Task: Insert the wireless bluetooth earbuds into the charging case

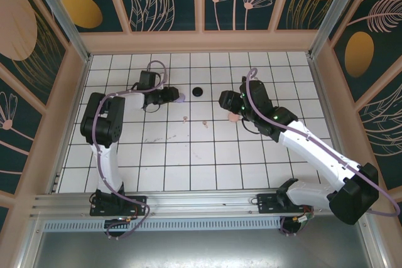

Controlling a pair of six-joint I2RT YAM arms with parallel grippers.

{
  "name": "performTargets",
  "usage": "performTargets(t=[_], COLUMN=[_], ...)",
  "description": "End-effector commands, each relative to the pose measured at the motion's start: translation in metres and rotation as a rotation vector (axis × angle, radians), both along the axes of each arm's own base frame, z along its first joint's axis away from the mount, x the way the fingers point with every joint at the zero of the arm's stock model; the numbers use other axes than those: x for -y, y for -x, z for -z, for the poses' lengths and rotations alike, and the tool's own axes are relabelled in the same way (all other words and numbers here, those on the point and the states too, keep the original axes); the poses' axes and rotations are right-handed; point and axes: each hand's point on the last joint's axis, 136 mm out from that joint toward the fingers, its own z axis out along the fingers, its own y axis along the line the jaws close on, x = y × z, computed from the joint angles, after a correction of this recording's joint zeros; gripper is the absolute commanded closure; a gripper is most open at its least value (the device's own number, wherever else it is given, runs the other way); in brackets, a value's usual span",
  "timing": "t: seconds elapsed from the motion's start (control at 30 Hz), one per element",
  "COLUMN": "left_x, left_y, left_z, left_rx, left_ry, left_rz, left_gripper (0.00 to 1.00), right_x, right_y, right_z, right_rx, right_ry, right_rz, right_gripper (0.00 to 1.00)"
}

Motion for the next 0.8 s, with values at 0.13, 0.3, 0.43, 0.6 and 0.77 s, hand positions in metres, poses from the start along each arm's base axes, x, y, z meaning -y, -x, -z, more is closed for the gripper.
performTargets(t=[0.13, 0.3, 0.43, 0.6, 0.77], left_x=[-0.042, -0.049, -0.052, -0.055, -0.059], left_y=[-0.008, -0.001, 0.012, 0.036, 0.059], left_z=[-0.072, -0.124, -0.177, -0.235, -0.266], left_rx=[0.158, 0.291, 0.435, 0.609, 0.708], left_ry=[-0.130, -0.139, -0.096, -0.024, 0.016], left_rz=[-0.076, -0.098, -0.127, -0.152, -0.168], left_gripper=[0.52, 0.52, 0.52, 0.52, 0.47], right_x=[0.001, 0.000, 0.003, 0.010, 0.015], right_y=[-0.008, -0.012, -0.020, -0.029, -0.037], right_z=[0.000, 0.014, 0.024, 0.038, 0.058], right_rx=[0.009, -0.016, -0.036, -0.074, -0.135], right_ry=[0.029, 0.051, 0.077, 0.105, 0.151], right_rz=[0.017, 0.027, 0.051, 0.095, 0.141], right_gripper=[0.30, 0.30, 0.30, 0.30, 0.29])
